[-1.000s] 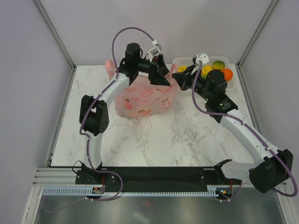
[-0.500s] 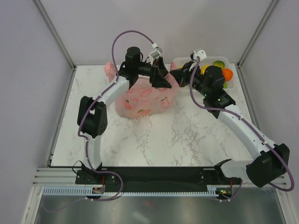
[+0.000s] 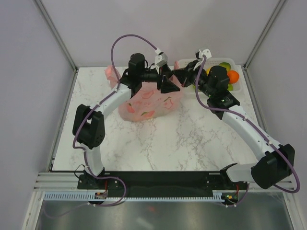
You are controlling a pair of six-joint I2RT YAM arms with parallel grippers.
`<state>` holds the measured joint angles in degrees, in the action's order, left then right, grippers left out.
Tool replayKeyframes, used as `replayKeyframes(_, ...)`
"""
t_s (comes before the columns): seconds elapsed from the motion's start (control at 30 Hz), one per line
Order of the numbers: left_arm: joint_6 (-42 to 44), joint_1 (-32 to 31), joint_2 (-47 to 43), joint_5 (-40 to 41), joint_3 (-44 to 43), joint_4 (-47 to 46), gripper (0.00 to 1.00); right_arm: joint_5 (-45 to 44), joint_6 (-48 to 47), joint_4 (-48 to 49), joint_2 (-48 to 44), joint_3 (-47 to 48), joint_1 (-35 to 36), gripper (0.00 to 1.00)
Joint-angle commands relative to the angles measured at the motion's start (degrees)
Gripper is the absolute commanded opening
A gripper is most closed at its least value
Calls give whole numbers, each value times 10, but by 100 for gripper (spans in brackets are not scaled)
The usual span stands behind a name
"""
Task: Place the fake fruits into the plastic bag and tie a complex knot
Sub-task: Tie the plastic bag at the center of the board.
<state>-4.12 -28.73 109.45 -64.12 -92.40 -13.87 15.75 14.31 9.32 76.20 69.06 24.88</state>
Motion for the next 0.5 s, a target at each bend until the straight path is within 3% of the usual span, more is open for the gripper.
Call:
replayKeyframes(0.0,61,-6,-20,37,7,-24,74,17,25,54,5,20,-2,0)
replayKeyframes(0.07,64,-9,-17,39,8,-26,74,17,27,57,6,20,-2,0)
replayKeyframes(0.13,68,-10,-13,44,7,-27,67,16,30,62,6,19,-2,0)
replayKeyframes(0.27,75,-10,-6,51,5,-28,34,7,31,74,1,13,-3,0)
replayKeyframes(0.33,75,-10,-4,49,3,-28,23,-3,32,76,-1,8,-3,0)
replayKeyframes(0.37,74,-10,-1,50,-1,-28,10,-5,32,74,0,8,-3,4)
replayKeyframes(0.4,70,-10,0,50,-3,-28,5,-5,30,67,2,9,-4,12)
replayKeyframes(0.47,68,-10,1,53,-6,-28,2,-10,29,50,-3,6,-8,39)
